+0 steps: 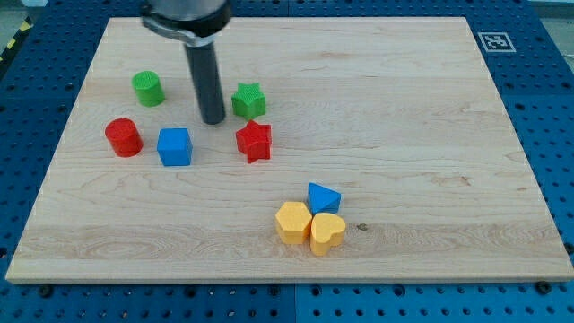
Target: Push the green circle towards the green star
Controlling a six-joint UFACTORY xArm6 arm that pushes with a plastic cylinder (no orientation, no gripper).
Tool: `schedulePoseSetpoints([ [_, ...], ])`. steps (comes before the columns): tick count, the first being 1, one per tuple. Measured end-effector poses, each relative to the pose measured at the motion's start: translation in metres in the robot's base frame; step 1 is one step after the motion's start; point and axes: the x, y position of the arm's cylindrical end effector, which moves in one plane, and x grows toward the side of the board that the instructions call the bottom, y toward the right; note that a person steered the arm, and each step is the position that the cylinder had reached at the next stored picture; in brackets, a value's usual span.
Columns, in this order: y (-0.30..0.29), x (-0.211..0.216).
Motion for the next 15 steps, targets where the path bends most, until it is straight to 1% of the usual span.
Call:
schedulePoseSetpoints([
  [1, -0.037, 0.000],
  [3, -0.067, -0.001],
  [5, -0.073, -0.018],
  [6, -0.074, -0.038],
  [7, -0.074, -0.050],
  [8, -0.090, -0.053],
  [9, -0.127, -0.045],
  [10, -0.165, -0.056],
  [11, -0.185, -0.087],
  [13, -0.178, -0.092],
  [15, -0.122, -0.095],
])
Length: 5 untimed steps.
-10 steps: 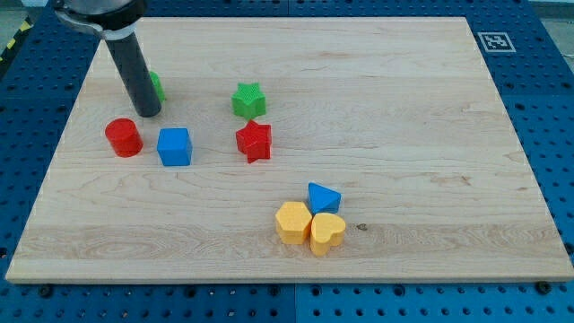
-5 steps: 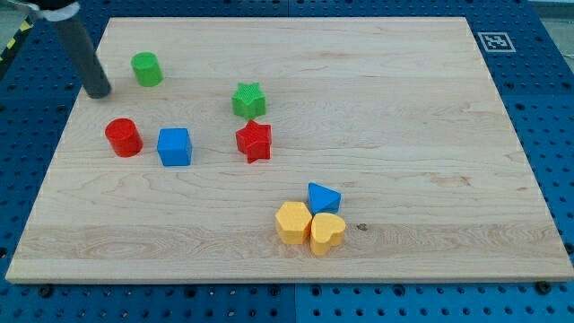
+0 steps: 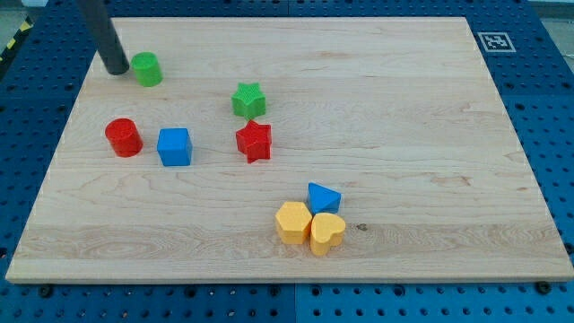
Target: Push the green circle towards the green star
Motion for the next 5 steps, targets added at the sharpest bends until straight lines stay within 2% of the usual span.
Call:
schedulePoseSetpoints([
  [1, 0.021, 0.000],
  [5, 0.036, 0.017],
])
